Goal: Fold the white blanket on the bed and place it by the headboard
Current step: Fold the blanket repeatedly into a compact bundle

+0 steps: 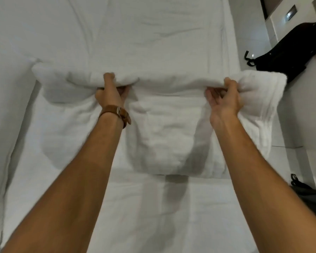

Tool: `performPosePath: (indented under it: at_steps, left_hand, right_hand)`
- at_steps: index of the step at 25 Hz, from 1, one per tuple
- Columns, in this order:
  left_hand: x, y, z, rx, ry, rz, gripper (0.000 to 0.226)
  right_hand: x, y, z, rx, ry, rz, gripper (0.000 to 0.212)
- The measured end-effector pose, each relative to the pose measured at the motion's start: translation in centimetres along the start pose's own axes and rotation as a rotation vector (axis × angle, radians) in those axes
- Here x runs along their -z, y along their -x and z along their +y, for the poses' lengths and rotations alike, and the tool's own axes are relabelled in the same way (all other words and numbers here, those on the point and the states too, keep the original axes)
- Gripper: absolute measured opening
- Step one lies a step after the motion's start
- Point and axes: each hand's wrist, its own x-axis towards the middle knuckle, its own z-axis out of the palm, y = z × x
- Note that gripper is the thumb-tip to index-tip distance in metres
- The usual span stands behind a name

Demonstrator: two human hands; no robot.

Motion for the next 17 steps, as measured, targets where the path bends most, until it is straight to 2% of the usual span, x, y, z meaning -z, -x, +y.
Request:
performPosePath:
  at_steps: [2, 5, 7, 8, 9, 10, 11, 14, 17]
  left_hand:
    - [-1.2, -3.0, -1.5, -0.026, -0.318, -0.150, 0.035]
    - [1.4, -5.0, -6.3, -0.215, -1.251, -0.530, 0.062]
    - [4.4, -4.5, -9.1, -0.390, -1.806, -0.741, 0.078]
    - [5.9, -4.1, -10.1, -0.467, -1.966, -0.772, 0.081]
    - [7.1, -3.6, -10.6, -0.522, -2.049, -0.770, 0.082]
    - [8.3, -3.3, -11.0, -0.561, -2.083, -0.763, 0.081]
    - [9.4, -2.9, -11.1, -0.605, -2.097, -0.761, 0.080]
    - [12.9, -2.1, -10.2, -0.735, -2.118, -0.799, 0.081]
    - [15.4, -1.5, -8.7, -0.799, -2.162, -0.889, 0.089]
  right_hand:
    - [-1.2, -3.5, 0.8, -0.048, 0.111, -0.073, 0.022]
    - [0.8, -5.8, 4.1, -0.032, 0.549, -0.195, 0.043]
    - [3.6, -5.8, 7.0, 0.143, 1.079, -0.380, 0.056]
    - [5.2, -5.5, 8.4, 0.301, 1.425, -0.493, 0.062]
    - [6.7, -5.0, 9.4, 0.476, 1.726, -0.588, 0.068]
    - [8.0, -4.3, 10.0, 0.606, 1.918, -0.646, 0.074]
    - [9.0, -3.6, 10.3, 0.674, 2.006, -0.662, 0.077]
    - [11.7, -1.3, 10.4, 0.718, 2.051, -0.689, 0.086]
    - [14.7, 0.8, 10.0, 0.774, 2.092, -0.836, 0.101]
